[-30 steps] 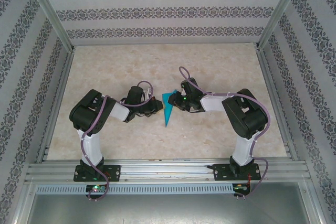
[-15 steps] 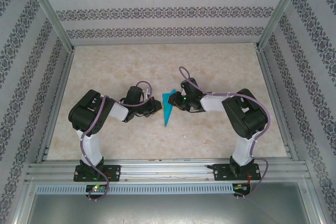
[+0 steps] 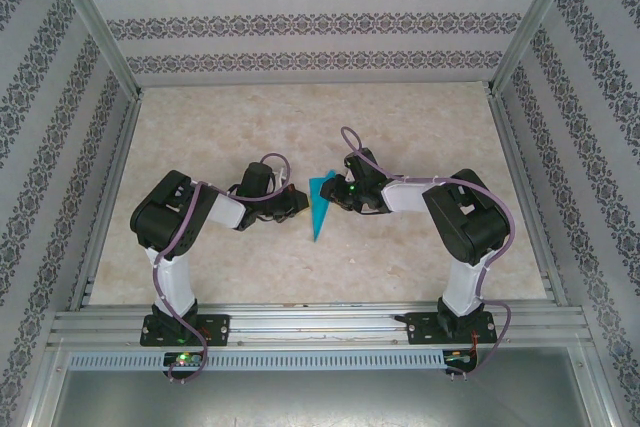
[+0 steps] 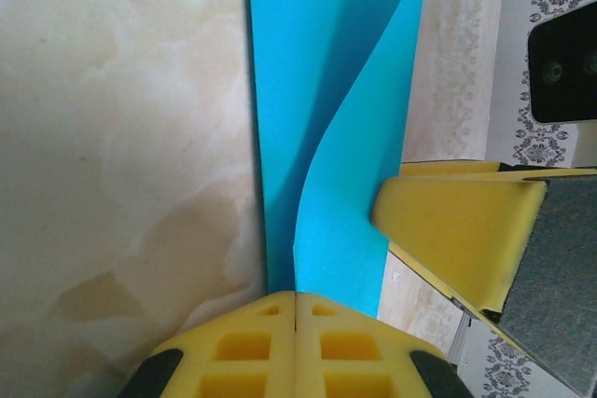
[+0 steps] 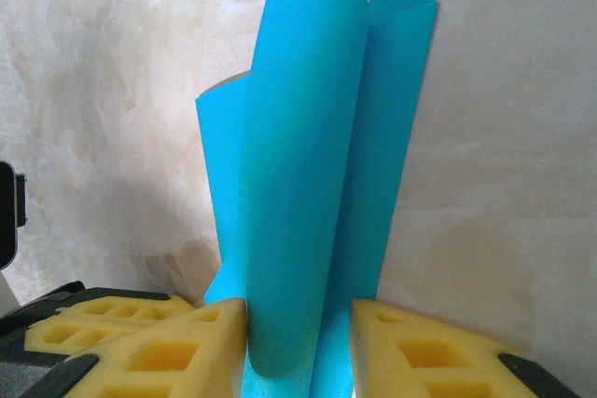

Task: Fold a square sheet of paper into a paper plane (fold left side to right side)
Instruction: Fold the wing for the fifth time at the center of the table.

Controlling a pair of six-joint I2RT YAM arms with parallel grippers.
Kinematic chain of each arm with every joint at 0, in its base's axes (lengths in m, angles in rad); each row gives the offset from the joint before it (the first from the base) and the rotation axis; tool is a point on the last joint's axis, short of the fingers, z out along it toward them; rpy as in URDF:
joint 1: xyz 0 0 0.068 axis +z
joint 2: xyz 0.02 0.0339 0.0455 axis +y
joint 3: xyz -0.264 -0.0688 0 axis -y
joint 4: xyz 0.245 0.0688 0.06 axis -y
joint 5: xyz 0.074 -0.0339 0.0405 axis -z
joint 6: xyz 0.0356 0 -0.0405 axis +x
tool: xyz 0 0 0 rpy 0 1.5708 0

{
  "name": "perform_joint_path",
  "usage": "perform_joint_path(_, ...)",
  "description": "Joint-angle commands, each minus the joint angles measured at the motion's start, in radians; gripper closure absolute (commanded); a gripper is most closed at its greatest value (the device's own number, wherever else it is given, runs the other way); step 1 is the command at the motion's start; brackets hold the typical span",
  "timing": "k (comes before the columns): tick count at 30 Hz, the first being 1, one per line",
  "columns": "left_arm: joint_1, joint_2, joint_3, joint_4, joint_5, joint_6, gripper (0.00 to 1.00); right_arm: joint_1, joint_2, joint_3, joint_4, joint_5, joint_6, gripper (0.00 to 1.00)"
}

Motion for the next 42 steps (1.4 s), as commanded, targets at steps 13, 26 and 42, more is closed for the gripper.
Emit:
perform_joint_path(13,0.010,0.041,0.054,-0.134,-0.037,0.047,0.98,0.006,-0.006,0.001,-0.005,0.007,-0.018,0.65)
perform_joint_path(26,0.010,0.059,0.075,-0.170,-0.033,0.052,0.98,0.004,-0.023,-0.001,-0.004,0.005,-0.021,0.65)
perform_joint_path(42,0.006,0.069,0.091,-0.198,-0.036,0.062,0.98,-0.007,-0.050,-0.016,0.002,0.007,-0.030,0.63)
